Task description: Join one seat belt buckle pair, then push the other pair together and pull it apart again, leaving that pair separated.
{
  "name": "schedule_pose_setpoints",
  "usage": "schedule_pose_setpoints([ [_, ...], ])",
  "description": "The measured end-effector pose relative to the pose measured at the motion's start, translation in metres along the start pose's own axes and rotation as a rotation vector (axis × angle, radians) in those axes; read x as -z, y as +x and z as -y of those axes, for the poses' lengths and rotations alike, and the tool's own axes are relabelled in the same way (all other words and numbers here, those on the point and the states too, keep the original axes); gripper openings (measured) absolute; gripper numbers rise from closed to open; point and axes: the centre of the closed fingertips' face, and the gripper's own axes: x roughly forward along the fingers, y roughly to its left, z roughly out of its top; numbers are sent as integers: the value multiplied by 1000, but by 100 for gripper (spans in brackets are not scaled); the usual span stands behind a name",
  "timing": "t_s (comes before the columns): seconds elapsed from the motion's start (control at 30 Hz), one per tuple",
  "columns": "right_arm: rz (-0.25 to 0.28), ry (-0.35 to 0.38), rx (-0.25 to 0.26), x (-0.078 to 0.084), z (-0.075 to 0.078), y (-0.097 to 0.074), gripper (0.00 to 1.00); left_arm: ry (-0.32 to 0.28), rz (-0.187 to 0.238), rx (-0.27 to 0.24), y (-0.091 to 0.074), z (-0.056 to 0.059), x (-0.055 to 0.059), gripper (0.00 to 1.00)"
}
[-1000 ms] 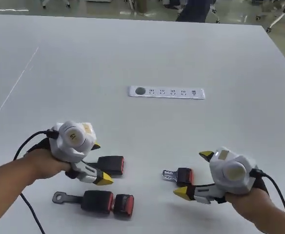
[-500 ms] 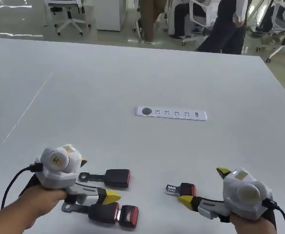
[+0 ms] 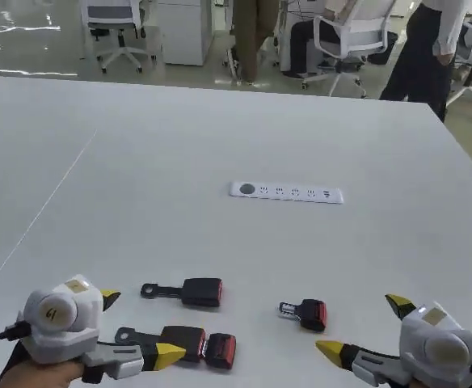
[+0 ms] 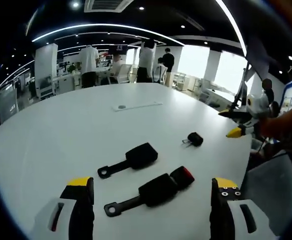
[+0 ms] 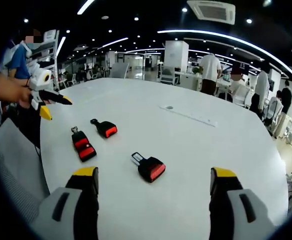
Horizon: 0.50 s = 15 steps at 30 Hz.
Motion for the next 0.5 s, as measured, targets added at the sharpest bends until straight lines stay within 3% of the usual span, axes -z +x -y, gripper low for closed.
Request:
schedule_pose_setpoints([
  [0.23, 16, 5, 15, 9, -11, -24, 94, 16, 19, 1, -27, 18, 1, 100],
  [0.5, 15, -4, 27, 17, -21, -41, 93, 17, 4, 18, -42, 29, 19, 100],
])
